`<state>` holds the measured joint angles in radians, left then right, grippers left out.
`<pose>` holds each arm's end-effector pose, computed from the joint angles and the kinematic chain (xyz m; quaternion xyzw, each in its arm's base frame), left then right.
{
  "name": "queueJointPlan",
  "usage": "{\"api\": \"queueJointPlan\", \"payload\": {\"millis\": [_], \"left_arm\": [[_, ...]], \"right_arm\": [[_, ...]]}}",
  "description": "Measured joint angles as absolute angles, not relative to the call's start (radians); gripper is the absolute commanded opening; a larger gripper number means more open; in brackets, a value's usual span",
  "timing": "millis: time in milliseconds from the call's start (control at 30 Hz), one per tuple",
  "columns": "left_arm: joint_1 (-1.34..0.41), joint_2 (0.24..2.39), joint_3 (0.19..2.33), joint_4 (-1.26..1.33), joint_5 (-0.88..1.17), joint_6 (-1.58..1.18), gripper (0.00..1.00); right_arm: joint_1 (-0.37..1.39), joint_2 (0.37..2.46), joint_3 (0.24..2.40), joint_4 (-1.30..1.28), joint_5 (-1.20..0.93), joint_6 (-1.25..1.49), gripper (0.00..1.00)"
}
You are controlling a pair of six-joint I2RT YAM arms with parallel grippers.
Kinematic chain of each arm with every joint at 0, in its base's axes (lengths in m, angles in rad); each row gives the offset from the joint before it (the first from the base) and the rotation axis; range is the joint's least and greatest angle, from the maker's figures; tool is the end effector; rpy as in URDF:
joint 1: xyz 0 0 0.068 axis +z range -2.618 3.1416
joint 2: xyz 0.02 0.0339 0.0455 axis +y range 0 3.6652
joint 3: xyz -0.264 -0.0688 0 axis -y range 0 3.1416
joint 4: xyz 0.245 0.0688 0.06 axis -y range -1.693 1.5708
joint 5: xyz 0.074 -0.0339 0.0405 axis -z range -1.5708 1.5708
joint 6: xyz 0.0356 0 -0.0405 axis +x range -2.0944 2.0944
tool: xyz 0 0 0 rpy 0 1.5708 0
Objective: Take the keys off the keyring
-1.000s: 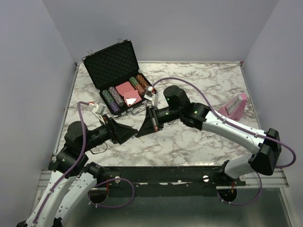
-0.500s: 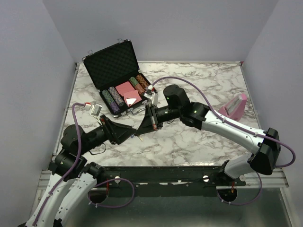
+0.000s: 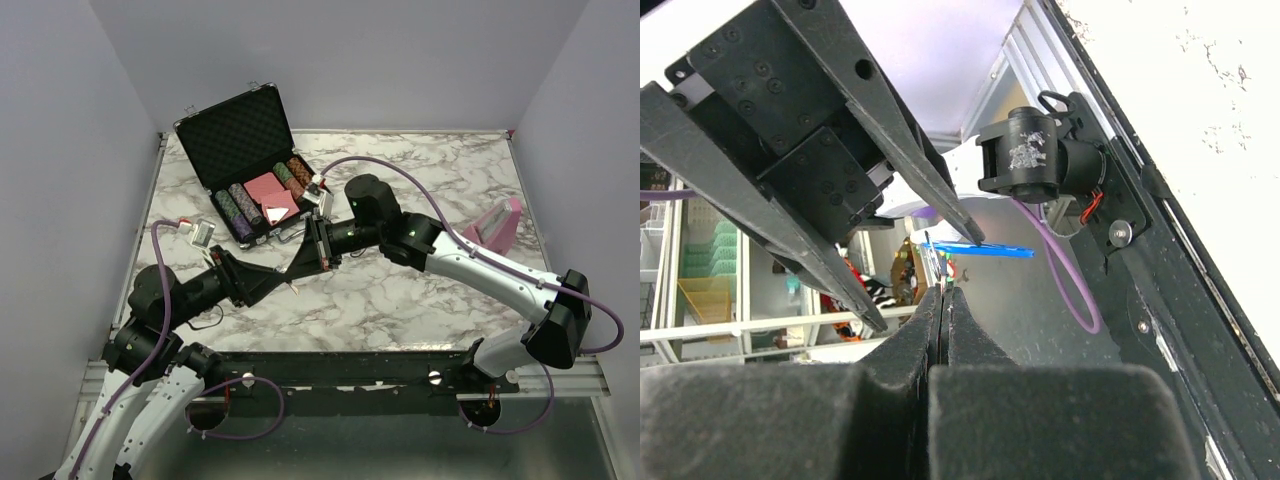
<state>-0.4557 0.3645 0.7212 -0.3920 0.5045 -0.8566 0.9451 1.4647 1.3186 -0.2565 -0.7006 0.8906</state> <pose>0.0706 -0.0538 0.3457 0.0311 0.7173 -0.5526 0.4233 0.1783 0.2860 0.3601 -0.2105 0.7781 0.5853 0.0873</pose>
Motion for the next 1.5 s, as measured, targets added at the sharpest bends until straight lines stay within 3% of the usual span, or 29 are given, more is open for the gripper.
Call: {"api": "queueJointPlan", "payload": {"millis": [300,700,767,900,1500], "left_arm": [[-0.456,0.362,0.721,-0.398,0.504,-0.855,0.48],[-0.456,0.362,0.721,-0.398,0.495,-0.85,0.29],[-0.456,0.362,0.721,-0.398,0.489,-0.849,0.24],[-0.456,0.362,0.721,-0.399,0.477,-0.846,0.0],[-0.455,0.455,0.807,-0.493,0.532,-0.739,0.0]], "right_arm": [[0.945,1.469,1.333,-0.256,-0.7,0.891,0.01],[0.945,1.472,1.334,-0.256,-0.701,0.891,0.01],[0.945,1.473,1.334,-0.256,-0.701,0.89,0.01],[0.945,1.473,1.334,-0.257,-0.702,0.889,0.01],[0.936,1.472,1.336,-0.281,-0.742,0.844,0.01]]}}
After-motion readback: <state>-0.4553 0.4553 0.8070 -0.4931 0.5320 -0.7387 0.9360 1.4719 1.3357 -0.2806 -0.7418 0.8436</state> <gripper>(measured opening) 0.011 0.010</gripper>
